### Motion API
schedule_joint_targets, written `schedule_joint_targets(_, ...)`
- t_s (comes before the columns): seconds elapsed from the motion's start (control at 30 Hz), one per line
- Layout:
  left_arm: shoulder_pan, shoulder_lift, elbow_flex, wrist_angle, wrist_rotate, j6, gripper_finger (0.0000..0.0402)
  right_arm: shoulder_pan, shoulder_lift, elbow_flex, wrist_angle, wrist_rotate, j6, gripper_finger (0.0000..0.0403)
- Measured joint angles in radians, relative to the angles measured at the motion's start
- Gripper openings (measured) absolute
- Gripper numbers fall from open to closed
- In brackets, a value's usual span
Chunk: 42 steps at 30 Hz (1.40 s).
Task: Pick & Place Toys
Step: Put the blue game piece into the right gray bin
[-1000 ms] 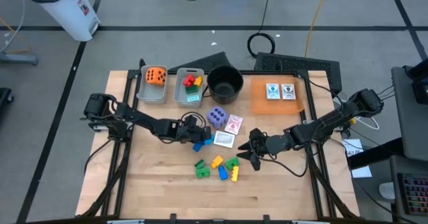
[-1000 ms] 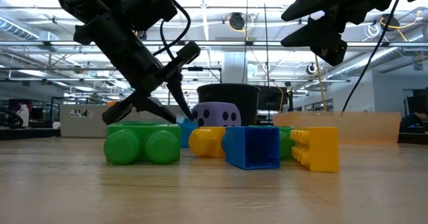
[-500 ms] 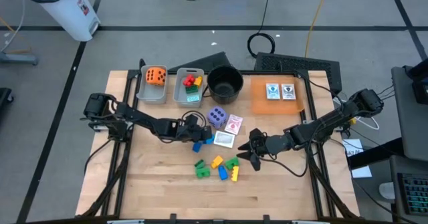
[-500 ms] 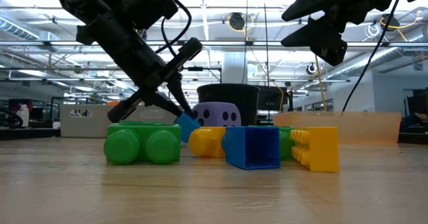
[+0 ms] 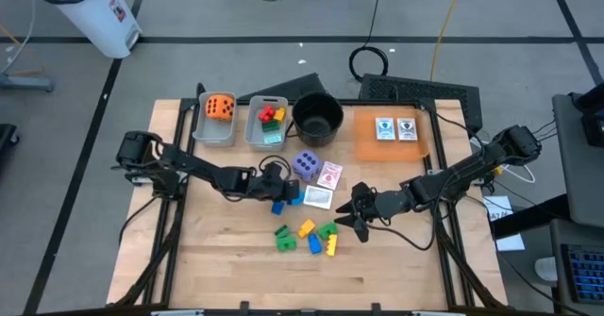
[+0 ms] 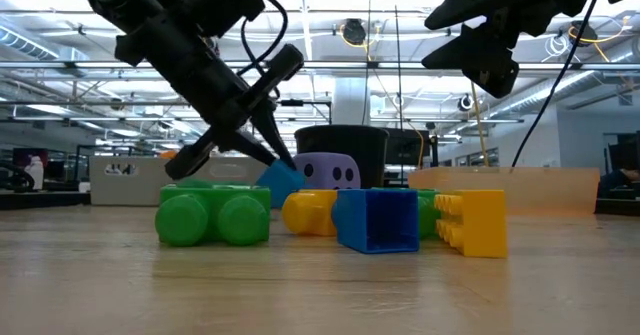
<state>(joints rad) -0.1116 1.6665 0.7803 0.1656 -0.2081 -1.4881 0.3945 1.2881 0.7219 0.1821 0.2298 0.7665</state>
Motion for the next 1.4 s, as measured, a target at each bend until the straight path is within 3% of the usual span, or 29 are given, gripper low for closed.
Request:
schedule_joint_targets(0.3, 0.018, -0.190, 0.000, -0.021, -0.052, 0.214, 0.0007, 0.000, 0.000, 0.000, 0.011, 0.002, -0.027, 0.0169)
schedule_joint_targets(0.6, 0.004, -0.380, 0.000, 0.068, -0.135, 0.528, 0.0007, -0.035, 0.000, 0.000, 0.182, 0.000, 0.007, 0.0169)
schedule_joint_targets(0.8, -0.039, -0.385, 0.000, 0.204, -0.135, 0.610, 0.0014, -0.120, 0.022, 0.000, 0.242, -0.142, 0.076, 0.0175)
schedule_joint_targets(1.03, -0.100, -0.377, 0.000, 0.261, -0.180, 0.642, 0.0012, -0.194, 0.098, -0.001, 0.303, -0.259, 0.179, 0.0220)
schedule_joint_targets(1.23, -0.147, -0.377, 0.000, 0.331, -0.256, 0.677, 0.0006, -0.218, 0.193, -0.001, 0.554, -0.240, 0.199, 0.0262)
schedule_joint_targets(1.4, -0.180, -0.376, 0.000, 0.398, -0.374, 0.714, 0.0017, -0.218, 0.249, 0.000, 0.827, -0.096, 0.181, 0.0280)
